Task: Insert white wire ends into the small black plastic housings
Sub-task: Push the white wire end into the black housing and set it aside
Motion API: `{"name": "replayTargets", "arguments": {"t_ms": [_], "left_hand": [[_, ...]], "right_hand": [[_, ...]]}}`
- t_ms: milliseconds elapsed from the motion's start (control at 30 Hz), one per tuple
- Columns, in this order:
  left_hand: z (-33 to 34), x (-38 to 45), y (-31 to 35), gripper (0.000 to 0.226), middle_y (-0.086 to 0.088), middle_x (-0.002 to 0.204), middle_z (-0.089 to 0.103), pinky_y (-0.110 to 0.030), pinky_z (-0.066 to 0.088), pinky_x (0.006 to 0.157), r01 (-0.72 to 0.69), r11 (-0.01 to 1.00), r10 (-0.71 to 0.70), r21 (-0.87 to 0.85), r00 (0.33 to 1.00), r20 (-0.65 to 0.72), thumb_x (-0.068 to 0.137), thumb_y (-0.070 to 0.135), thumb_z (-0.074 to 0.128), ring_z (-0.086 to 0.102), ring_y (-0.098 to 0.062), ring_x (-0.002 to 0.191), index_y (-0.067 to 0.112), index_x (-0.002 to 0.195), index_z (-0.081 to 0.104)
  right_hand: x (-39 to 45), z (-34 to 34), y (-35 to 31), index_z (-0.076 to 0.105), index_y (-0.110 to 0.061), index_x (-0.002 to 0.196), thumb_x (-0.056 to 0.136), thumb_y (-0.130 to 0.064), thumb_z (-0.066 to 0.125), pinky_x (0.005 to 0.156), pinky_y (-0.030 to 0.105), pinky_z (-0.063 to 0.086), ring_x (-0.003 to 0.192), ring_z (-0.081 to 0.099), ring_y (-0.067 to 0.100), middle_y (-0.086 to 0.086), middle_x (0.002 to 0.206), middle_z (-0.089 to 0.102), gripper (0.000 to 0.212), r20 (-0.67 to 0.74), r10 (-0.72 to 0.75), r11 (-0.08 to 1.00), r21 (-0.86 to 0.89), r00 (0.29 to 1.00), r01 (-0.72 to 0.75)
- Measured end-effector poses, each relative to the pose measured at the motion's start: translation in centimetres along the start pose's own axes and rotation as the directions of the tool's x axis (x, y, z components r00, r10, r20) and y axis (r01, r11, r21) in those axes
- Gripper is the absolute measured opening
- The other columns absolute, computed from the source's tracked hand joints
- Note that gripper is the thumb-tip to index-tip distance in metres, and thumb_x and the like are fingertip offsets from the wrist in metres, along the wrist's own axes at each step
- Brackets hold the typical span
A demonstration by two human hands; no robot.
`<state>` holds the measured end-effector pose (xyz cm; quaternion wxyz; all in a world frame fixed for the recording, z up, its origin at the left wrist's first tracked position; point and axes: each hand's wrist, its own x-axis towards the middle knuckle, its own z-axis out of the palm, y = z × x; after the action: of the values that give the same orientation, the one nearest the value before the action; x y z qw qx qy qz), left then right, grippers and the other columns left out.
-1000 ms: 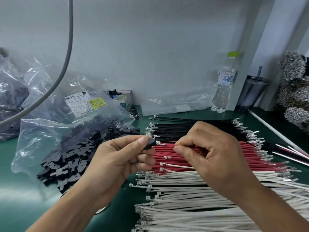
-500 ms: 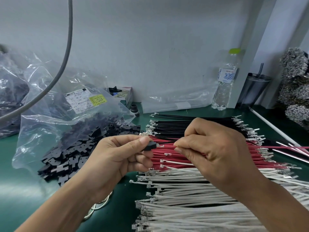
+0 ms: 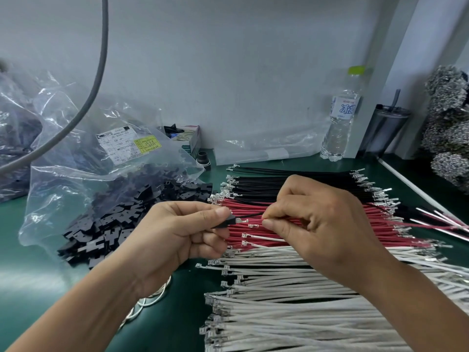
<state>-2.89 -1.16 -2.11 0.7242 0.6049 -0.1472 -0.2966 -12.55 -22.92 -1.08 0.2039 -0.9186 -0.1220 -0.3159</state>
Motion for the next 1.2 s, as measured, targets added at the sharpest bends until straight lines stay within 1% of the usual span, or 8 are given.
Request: {"name": "replayTargets", "arguments": {"t_ms": [200, 467, 567, 733, 833, 933, 1067, 1200], "left_hand": [[0.2, 0.0, -0.1, 0.035, -0.019, 0.076, 0.071, -0.026, 0.057, 0.052, 0.002, 1.0, -0.002, 0.007, 0.999, -0.032, 0.068, 0.02, 0.083, 0.066, -0.021, 0.055, -0.003, 0.092, 0.079], [0.2, 0.0, -0.1, 0.031, -0.017, 0.076, 0.07, -0.026, 0.057, 0.053, 0.027, 0.999, -0.027, -0.026, 1.0, 0.002, 0.071, 0.021, 0.082, 0.066, -0.02, 0.055, -0.001, 0.092, 0.079], [0.3, 0.1, -0.3, 0.03, -0.016, 0.075, 0.07, -0.026, 0.057, 0.052, 0.029, 0.999, -0.029, -0.041, 1.0, 0.005, 0.072, 0.021, 0.082, 0.065, -0.019, 0.055, -0.001, 0.092, 0.079], [1.2, 0.0, -0.8, 0.03, -0.016, 0.077, 0.071, -0.027, 0.059, 0.054, 0.018, 0.995, -0.017, -0.098, 1.0, 0.014, 0.075, 0.024, 0.08, 0.068, -0.02, 0.059, 0.0, 0.094, 0.079], [1.9, -0.2, -0.9, 0.034, -0.018, 0.089, 0.078, -0.03, 0.063, 0.062, -0.175, 0.981, 0.18, 0.081, 0.981, -0.067, 0.069, 0.03, 0.083, 0.075, -0.026, 0.07, 0.009, 0.096, 0.082], [2.1, -0.5, -1.0, 0.032, -0.01, 0.087, 0.08, -0.028, 0.063, 0.069, -0.415, 0.843, 0.456, 0.342, 0.888, -0.048, 0.063, 0.025, 0.087, 0.077, -0.025, 0.074, 0.02, 0.094, 0.083], [1.7, -0.4, -1.3, 0.032, -0.007, 0.085, 0.08, -0.034, 0.065, 0.072, -0.42, 0.828, 0.454, 0.37, 0.891, -0.006, 0.062, 0.022, 0.088, 0.077, -0.031, 0.076, 0.027, 0.093, 0.083], [1.8, 0.0, -1.4, 0.019, -0.008, 0.077, 0.079, -0.025, 0.061, 0.06, -0.422, 0.825, 0.462, 0.376, 0.887, -0.017, 0.073, 0.025, 0.079, 0.077, -0.026, 0.065, 0.024, 0.092, 0.082]], "right_hand": [[-0.3, 1.0, 0.0, 0.079, -0.03, 0.093, 0.09, -0.027, 0.074, 0.06, 0.02, 0.044, 0.071, 0.059, 0.005, -0.018, 0.083, 0.06, 0.007, 0.033, 0.044, 0.998, 0.049, 0.998, -0.046], [-0.2, 0.7, -0.6, 0.078, -0.025, 0.086, 0.088, -0.028, 0.076, 0.055, 0.023, 0.043, 0.069, 0.05, 0.0, -0.014, 0.08, 0.056, 0.005, -0.015, -0.072, 0.992, -0.102, 0.997, 0.071], [-0.2, 0.9, -0.9, 0.075, -0.026, 0.083, 0.089, -0.031, 0.071, 0.057, 0.02, 0.04, 0.068, 0.051, 0.002, -0.015, 0.079, 0.055, 0.009, -0.027, -0.031, 0.999, -0.045, 0.999, 0.03], [-0.4, 2.0, -1.7, 0.071, -0.025, 0.083, 0.091, -0.031, 0.067, 0.056, 0.027, 0.047, 0.069, 0.054, 0.004, -0.014, 0.082, 0.056, 0.011, -0.062, 0.024, 0.999, -0.037, 0.998, -0.026], [-0.3, 1.8, -1.6, 0.072, -0.026, 0.086, 0.092, -0.034, 0.066, 0.056, 0.026, 0.046, 0.07, 0.055, 0.004, -0.014, 0.084, 0.057, 0.011, -0.069, 0.045, 0.996, -0.069, 0.997, -0.05], [-0.1, 1.4, -1.0, 0.073, -0.029, 0.086, 0.091, -0.039, 0.065, 0.058, 0.021, 0.044, 0.071, 0.056, 0.003, -0.016, 0.083, 0.057, 0.013, -0.057, 0.053, 0.997, -0.055, 0.997, -0.056], [-0.3, 1.3, -0.2, 0.075, -0.027, 0.086, 0.09, -0.033, 0.074, 0.064, 0.025, 0.049, 0.077, 0.06, 0.007, -0.016, 0.083, 0.059, 0.007, -0.046, 0.092, 0.995, 0.044, 0.995, -0.09], [-0.3, 1.3, 0.0, 0.075, -0.026, 0.085, 0.088, -0.031, 0.076, 0.065, 0.031, 0.051, 0.078, 0.062, 0.007, -0.017, 0.083, 0.06, 0.006, -0.029, 0.092, 0.994, 0.06, 0.995, -0.091]]}}
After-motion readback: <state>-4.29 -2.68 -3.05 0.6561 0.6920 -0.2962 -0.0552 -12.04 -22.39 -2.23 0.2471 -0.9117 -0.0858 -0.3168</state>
